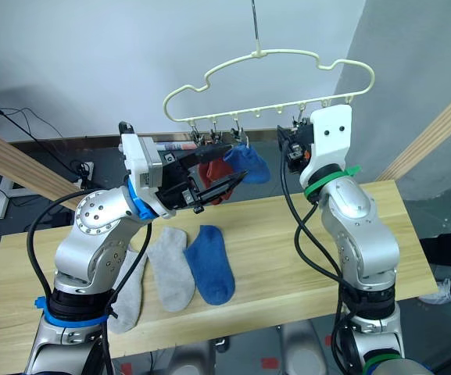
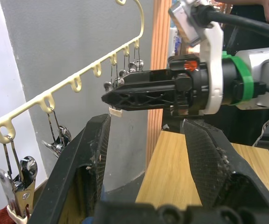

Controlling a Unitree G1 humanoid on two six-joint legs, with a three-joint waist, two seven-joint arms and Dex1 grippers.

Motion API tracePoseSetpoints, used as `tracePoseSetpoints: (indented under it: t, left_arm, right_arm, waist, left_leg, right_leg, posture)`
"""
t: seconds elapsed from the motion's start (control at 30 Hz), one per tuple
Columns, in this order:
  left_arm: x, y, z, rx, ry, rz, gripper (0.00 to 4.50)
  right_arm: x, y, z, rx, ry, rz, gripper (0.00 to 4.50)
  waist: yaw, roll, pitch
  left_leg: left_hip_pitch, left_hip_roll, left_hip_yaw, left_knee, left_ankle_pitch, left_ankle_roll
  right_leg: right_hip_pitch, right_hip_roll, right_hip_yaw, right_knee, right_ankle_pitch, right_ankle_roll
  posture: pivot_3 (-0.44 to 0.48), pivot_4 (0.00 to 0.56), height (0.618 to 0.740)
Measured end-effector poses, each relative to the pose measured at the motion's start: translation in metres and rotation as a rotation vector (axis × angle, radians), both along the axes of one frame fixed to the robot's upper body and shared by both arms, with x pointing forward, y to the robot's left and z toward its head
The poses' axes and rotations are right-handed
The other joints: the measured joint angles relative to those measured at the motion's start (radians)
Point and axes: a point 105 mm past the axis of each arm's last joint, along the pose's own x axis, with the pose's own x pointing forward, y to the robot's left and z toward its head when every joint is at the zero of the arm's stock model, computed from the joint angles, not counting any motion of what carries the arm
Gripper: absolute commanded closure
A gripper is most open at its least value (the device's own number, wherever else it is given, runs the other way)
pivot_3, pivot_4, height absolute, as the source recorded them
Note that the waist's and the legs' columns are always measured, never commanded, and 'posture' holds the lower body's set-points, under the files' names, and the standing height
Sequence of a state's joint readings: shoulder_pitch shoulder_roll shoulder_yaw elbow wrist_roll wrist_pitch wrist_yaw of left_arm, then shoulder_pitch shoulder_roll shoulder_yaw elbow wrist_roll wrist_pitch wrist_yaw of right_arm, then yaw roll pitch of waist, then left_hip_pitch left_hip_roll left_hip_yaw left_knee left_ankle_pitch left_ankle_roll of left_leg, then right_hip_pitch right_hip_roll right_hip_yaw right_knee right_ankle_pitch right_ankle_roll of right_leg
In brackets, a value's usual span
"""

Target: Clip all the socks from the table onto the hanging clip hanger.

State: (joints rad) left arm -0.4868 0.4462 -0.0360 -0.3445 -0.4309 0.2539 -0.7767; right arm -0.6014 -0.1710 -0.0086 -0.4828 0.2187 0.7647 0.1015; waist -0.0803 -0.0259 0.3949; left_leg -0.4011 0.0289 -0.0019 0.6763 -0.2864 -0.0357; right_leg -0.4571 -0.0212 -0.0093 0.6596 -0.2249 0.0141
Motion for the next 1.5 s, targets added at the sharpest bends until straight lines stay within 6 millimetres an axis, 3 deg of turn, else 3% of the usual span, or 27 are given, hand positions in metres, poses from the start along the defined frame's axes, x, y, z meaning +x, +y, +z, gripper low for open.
tracePoseSetpoints:
  t: [0.8, 0.93, 0.97, 1.1, 1.23, 1.37, 1.5]
  left_arm:
    - [-0.001, -0.002, -0.009, 0.008, 0.027, -0.003, 1.79]
    - [-0.001, -0.003, -0.010, 0.007, 0.029, -0.002, 1.79]
    - [-0.001, -0.002, -0.010, 0.007, 0.031, -0.001, 1.79]
    - [0.000, -0.001, -0.015, 0.003, 0.048, 0.009, 1.79]
    - [-0.002, 0.001, -0.025, 0.001, 0.086, 0.031, 1.79]
    - [-0.007, 0.000, -0.047, 0.023, 0.164, 0.070, 1.79]
    - [0.006, 0.015, -0.084, 0.048, 0.334, 0.286, 1.07]
  right_arm:
    - [0.006, 0.007, 0.009, 0.033, -0.051, 0.041, 1.93]
    - [0.007, 0.007, 0.007, 0.035, -0.045, 0.041, 2.83]
    - [0.007, 0.007, 0.007, 0.035, -0.044, 0.040, 3.32]
    - [0.008, 0.006, 0.007, 0.038, -0.044, 0.036, 4.39]
    - [0.008, 0.005, 0.007, 0.038, -0.044, 0.035, 4.50]
    - [0.008, 0.005, 0.007, 0.039, -0.044, 0.033, 4.50]
    - [0.008, 0.003, 0.008, 0.034, -0.045, 0.029, 4.50]
  waist:
    - [0.001, 0.000, 0.000]
    - [0.001, 0.000, 0.000]
    - [0.001, 0.000, 0.000]
    - [0.001, 0.000, 0.000]
    - [0.000, 0.000, 0.000]
    - [0.000, 0.001, 0.001]
    - [-0.001, 0.001, 0.001]
  left_leg:
    - [0.000, 0.000, 0.000, 0.000, 0.000, 0.000]
    - [0.000, 0.000, 0.000, 0.000, 0.000, 0.000]
    - [0.000, 0.000, 0.000, 0.000, 0.000, 0.000]
    - [0.000, 0.000, 0.000, -0.001, 0.000, 0.000]
    - [0.000, 0.000, 0.000, -0.001, 0.000, 0.000]
    - [0.000, 0.000, 0.000, -0.001, 0.000, 0.000]
    - [0.000, 0.000, 0.000, -0.002, 0.000, 0.000]
  right_leg:
    - [0.000, -0.001, 0.000, 0.000, 0.000, 0.000]
    - [0.000, -0.001, 0.000, -0.001, 0.000, 0.000]
    - [0.000, -0.001, 0.000, -0.001, 0.000, 0.000]
    - [0.000, -0.001, 0.000, -0.001, 0.000, 0.000]
    - [0.000, -0.001, 0.000, -0.001, 0.000, 0.000]
    - [-0.001, -0.001, 0.000, -0.001, 0.000, 0.000]
    - [-0.001, -0.001, 0.000, -0.001, 0.000, 0.000]
  posture:
    - [-0.082, 0.425, 0.740]
    - [-0.083, 0.426, 0.740]
    - [-0.083, 0.426, 0.740]
    - [-0.085, 0.427, 0.740]
    - [-0.087, 0.431, 0.740]
    - [-0.091, 0.432, 0.740]
    - [-0.094, 0.436, 0.740]
